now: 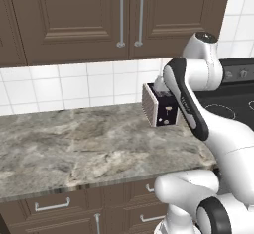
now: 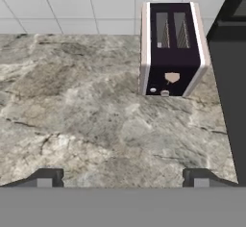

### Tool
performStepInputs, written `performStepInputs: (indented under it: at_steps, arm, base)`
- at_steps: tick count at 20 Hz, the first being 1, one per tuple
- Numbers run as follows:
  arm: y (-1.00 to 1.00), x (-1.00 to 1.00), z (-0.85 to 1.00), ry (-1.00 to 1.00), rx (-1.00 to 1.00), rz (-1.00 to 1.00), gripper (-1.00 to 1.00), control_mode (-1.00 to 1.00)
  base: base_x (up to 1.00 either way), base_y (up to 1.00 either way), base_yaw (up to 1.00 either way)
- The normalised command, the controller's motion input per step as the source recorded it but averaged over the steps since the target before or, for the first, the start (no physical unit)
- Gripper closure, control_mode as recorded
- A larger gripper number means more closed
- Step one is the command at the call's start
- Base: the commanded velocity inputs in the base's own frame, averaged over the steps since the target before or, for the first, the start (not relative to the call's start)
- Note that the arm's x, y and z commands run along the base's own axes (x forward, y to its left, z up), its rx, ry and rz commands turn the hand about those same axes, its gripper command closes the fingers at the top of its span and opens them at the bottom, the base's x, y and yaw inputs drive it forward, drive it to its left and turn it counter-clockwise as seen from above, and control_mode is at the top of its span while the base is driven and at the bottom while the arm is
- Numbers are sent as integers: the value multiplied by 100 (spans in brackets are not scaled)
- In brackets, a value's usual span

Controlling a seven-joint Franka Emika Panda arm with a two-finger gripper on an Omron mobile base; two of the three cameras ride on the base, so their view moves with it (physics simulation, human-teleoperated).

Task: Open the cabinet. Pick the spray and place it next to the sink. Then close the cabinet.

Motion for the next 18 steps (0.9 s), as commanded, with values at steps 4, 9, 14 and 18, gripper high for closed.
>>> performStepInputs:
  at_steps: [4,9,14,18]
  arm:
    - [17,0,0,-21,0,0,-100,-100]
    - [14,-1,0,-11,0,0,-100,-100]
    - [11,-11,0,-16,0,0,-100,-100]
    - [13,-30,0,-32,8,0,-100,-100]
  base:
    - [0,0,0]
    - [0,0,0]
    - [0,0,0]
    - [0,0,0]
